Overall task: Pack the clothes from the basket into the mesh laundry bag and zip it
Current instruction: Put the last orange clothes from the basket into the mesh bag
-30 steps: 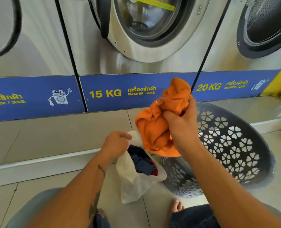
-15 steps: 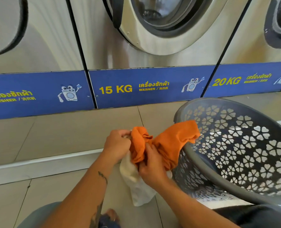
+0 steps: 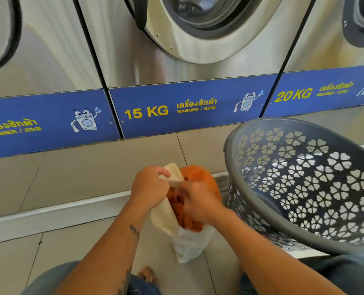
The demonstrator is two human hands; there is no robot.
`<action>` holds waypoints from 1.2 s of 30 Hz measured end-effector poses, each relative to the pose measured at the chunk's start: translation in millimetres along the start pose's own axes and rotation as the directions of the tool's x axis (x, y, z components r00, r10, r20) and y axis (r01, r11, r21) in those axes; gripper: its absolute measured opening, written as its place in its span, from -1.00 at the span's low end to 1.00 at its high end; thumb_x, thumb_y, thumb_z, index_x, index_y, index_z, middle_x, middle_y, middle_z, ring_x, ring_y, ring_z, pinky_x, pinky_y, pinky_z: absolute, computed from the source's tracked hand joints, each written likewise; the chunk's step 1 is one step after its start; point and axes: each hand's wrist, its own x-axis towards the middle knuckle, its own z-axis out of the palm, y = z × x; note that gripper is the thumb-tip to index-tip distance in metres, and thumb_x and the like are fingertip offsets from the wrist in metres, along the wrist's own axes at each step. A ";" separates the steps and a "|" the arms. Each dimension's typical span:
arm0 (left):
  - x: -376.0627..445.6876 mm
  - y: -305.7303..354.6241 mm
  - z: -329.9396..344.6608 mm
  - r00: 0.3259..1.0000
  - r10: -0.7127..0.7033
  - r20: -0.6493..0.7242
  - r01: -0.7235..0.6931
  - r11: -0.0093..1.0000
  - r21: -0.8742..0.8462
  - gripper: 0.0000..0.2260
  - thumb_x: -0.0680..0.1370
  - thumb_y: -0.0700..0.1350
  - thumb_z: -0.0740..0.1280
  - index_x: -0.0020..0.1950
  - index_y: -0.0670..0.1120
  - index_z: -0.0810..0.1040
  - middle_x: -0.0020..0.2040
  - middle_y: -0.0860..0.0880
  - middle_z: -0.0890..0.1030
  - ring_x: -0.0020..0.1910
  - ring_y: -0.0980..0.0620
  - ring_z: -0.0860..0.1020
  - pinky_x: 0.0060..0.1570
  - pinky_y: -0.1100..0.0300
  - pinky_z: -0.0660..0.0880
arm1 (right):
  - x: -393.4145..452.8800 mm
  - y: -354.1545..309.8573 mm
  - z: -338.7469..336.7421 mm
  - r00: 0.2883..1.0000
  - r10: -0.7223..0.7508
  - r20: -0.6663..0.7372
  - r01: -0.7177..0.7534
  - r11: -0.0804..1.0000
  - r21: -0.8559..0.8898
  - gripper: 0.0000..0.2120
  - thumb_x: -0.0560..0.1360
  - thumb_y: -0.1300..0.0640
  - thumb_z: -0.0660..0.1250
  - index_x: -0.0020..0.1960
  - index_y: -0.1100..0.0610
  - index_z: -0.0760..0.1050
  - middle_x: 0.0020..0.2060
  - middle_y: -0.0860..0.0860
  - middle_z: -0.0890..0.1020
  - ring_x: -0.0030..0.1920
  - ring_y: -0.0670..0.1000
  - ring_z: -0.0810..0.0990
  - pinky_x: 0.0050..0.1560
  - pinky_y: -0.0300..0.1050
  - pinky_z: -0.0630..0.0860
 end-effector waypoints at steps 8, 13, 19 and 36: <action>-16.7 -1.4 1.1 0.998 -0.013 0.055 0.011 1.000 0.024 -0.64 0.47 -0.30 0.30 0.12 0.11 0.63 0.23 -0.05 0.52 0.01 -0.07 0.53 0.05 0.02 0.58 | -16.7 22.5 -24.0 0.867 0.436 0.240 -0.497 0.764 0.410 -0.47 0.50 0.15 0.35 0.43 -0.04 0.31 0.34 0.03 0.47 0.27 0.05 0.45 0.32 -0.05 0.41; -13.5 -3.6 -1.4 0.999 -0.009 0.034 0.009 1.000 0.013 -0.64 0.49 -0.29 0.29 0.10 0.12 0.63 0.23 -0.05 0.52 0.00 -0.06 0.51 -0.03 0.10 0.56 | -7.0 30.3 -7.0 0.809 0.536 0.239 -0.571 0.624 0.533 -0.54 0.34 0.12 0.48 0.24 -0.02 0.56 0.14 0.05 0.64 0.12 0.09 0.61 0.16 -0.04 0.57; -0.4 4.2 2.8 0.992 -0.120 -0.035 0.112 0.976 -0.187 -0.66 0.50 -0.28 0.24 0.11 0.04 0.66 0.21 -0.04 0.58 -0.13 0.07 0.49 -0.22 0.25 0.42 | -19.6 -4.8 2.7 0.975 0.224 -0.019 -0.162 0.760 0.629 -0.71 0.37 0.44 0.26 -0.28 0.15 0.66 -0.33 -0.19 0.64 -0.28 -0.16 0.61 -0.24 -0.24 0.56; 0.3 4.5 2.7 1.000 -0.007 0.016 0.008 0.996 -0.084 -0.70 0.53 -0.26 0.25 0.04 0.08 0.66 0.17 0.01 0.59 -0.31 0.23 0.42 -0.40 0.37 0.32 | 13.4 16.1 60.6 0.913 0.124 0.390 -0.092 0.991 -0.102 -0.60 0.54 -0.09 0.16 0.35 -0.13 0.45 0.38 -0.01 0.49 0.38 0.17 0.40 0.42 0.19 0.30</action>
